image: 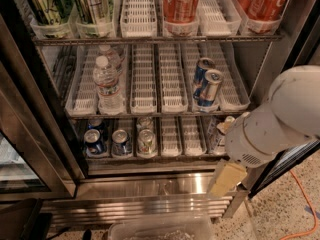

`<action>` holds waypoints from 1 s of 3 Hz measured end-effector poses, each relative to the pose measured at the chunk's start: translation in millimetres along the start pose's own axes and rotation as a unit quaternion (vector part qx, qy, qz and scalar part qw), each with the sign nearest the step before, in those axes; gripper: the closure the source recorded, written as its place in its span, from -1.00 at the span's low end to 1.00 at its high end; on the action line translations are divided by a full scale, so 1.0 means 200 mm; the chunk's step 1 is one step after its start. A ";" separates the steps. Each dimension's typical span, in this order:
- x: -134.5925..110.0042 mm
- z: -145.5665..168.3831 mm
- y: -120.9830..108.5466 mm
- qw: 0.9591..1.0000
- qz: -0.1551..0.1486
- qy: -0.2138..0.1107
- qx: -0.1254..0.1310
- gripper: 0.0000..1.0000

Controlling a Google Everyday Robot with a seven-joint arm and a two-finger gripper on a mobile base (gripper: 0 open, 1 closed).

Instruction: Pick pepsi can from bottom shelf of fridge

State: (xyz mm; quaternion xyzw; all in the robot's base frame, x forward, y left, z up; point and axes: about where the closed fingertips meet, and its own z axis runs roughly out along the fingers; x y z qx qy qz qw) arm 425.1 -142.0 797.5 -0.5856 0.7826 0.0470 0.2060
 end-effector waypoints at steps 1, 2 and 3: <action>0.00 0.02 0.01 1.000 0.000 -0.001 -0.001 -1.00; -0.01 0.04 0.04 1.000 -0.002 -0.013 0.007 -1.00; -0.03 0.19 0.14 0.999 0.007 -0.048 0.002 -1.00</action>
Offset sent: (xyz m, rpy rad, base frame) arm -0.0090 0.0103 -0.0124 0.0483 -0.0485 0.0040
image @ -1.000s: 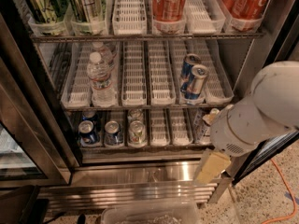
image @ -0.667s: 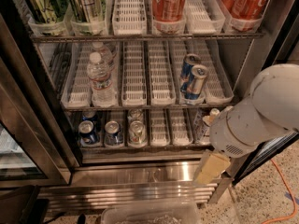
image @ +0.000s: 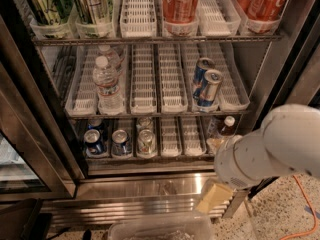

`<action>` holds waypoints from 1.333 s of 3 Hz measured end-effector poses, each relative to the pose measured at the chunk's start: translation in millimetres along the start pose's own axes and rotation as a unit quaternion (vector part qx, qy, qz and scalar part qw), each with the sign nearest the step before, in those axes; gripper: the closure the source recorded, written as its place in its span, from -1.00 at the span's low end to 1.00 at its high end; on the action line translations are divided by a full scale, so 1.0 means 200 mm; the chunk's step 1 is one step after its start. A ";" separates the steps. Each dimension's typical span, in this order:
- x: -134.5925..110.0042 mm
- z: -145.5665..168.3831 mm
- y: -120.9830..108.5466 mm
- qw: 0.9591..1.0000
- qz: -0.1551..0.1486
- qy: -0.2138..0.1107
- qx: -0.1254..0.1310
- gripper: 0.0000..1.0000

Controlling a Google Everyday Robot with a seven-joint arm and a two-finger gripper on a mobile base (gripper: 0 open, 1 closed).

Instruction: Pick pepsi can from bottom shelf of fridge

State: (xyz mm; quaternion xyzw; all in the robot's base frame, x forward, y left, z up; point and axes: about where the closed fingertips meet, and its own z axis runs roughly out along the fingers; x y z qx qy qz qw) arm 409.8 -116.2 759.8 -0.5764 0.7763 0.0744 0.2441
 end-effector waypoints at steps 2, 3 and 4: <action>-0.10 0.41 0.11 0.997 0.006 -0.082 0.013 -1.00; -0.15 0.59 0.12 0.993 0.007 -0.117 0.015 -1.00; -0.15 0.59 0.12 0.993 0.007 -0.117 0.015 -1.00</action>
Offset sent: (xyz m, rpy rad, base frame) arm 0.0197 0.0861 -0.1019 0.2558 -0.1127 -0.0051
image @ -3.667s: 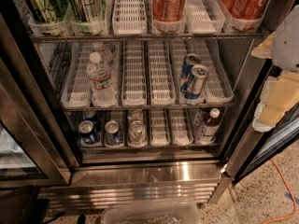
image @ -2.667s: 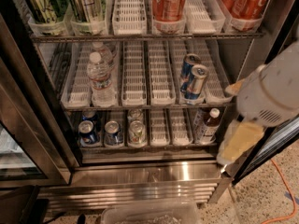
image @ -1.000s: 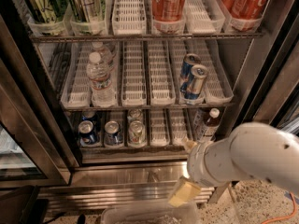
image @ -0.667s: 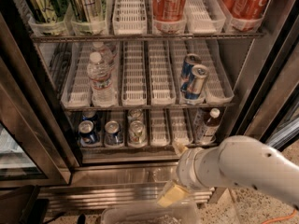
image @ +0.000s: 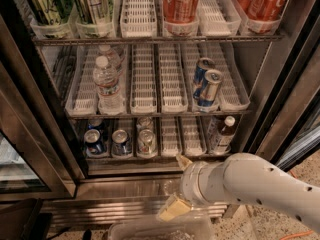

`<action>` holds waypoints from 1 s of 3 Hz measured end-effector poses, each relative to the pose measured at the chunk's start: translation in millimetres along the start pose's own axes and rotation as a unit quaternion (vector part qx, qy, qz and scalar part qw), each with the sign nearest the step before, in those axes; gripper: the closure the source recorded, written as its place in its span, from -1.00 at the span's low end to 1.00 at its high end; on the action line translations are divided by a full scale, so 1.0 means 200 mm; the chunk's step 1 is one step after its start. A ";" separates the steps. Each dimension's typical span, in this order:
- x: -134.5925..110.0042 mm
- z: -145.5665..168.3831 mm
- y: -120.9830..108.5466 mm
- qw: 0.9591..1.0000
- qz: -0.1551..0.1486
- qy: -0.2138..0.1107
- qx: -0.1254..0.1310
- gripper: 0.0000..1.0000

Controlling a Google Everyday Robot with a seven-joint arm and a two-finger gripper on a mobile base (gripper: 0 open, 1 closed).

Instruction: Pick pepsi can from bottom shelf of fridge

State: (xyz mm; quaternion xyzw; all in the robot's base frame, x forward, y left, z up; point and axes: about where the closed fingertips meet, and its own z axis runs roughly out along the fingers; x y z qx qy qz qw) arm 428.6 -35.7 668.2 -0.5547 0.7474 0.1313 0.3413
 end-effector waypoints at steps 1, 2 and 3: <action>-0.02 0.05 0.05 1.000 -0.004 -0.022 0.011 -1.00; -0.06 0.26 0.17 0.999 0.001 -0.054 0.007 -1.00; -0.14 0.45 0.19 0.996 0.005 -0.089 0.022 -1.00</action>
Offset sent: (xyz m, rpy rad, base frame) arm 0.0088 0.0947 -0.0711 0.1989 -0.1390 -0.0539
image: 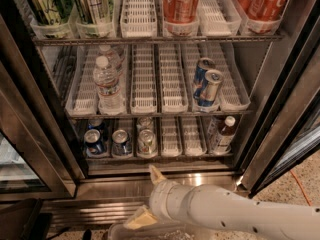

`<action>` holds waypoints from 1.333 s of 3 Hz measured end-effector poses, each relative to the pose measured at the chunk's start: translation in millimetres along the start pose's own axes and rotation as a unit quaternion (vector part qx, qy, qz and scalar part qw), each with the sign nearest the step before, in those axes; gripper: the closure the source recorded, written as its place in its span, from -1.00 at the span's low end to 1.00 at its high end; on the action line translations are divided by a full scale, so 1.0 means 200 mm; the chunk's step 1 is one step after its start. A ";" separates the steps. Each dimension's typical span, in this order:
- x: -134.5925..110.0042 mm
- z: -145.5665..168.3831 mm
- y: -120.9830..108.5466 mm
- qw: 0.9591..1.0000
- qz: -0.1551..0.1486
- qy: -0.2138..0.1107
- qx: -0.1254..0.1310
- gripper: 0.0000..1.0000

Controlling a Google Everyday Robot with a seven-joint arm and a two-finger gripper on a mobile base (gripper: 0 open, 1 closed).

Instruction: Pick pepsi can from bottom shelf of fridge

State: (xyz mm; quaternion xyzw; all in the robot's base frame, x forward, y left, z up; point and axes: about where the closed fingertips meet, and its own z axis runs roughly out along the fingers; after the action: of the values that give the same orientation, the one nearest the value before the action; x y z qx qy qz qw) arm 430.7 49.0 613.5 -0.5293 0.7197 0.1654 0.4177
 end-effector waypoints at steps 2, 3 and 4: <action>-0.06 0.10 0.00 1.000 -0.008 -0.025 0.015 -1.00; -0.07 0.09 0.03 0.999 -0.001 -0.031 0.024 -1.00; -0.07 0.12 0.17 0.997 0.001 -0.062 0.037 -1.00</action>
Offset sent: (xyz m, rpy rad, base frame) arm 0.0074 0.0188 -0.0025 0.0274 -0.0370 0.0028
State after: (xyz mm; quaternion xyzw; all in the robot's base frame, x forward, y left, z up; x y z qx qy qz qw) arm 411.7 87.0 603.7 -0.5019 0.6986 0.1712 0.4804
